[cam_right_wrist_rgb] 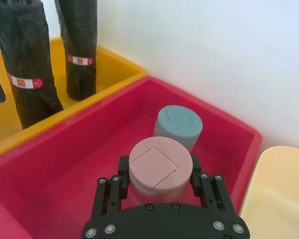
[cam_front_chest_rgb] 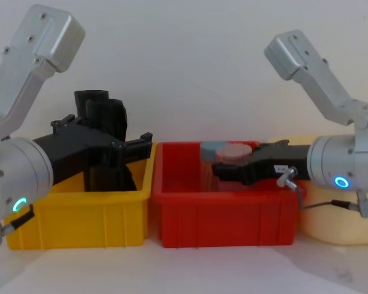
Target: Pick up the garbage bag with the one hand and transfer it to the other hand.
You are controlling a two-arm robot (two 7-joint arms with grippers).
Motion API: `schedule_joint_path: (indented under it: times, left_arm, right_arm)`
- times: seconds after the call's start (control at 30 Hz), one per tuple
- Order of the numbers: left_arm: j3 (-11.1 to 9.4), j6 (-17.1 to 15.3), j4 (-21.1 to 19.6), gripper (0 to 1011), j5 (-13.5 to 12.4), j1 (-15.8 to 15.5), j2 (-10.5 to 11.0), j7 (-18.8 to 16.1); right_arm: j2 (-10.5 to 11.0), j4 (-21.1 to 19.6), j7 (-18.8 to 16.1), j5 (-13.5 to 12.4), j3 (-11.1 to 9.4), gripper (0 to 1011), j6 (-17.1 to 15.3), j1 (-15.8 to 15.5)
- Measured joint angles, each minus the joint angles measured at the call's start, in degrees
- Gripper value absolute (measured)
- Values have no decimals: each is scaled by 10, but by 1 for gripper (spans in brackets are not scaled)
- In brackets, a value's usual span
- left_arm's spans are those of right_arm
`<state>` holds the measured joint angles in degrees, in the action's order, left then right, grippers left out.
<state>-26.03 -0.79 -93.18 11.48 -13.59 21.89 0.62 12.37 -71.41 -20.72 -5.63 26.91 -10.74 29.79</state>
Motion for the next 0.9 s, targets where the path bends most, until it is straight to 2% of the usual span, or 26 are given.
schedule_joint_path:
  times: [0.4,0.6,0.9]
  left_arm:
    - [0,0,0,1001,0,0,0,0]
    - [0,0,0,1002,0,0,0,0]
    - [0,0,0,1002,0,0,0,0]
  right_arm:
    - [-3,-8,-7,-11,-15,696,16,2]
    - [0,-25,-10,-24,-26,696,16,3]
    - [17,-76,-8,-51,-64,695,-1,0]
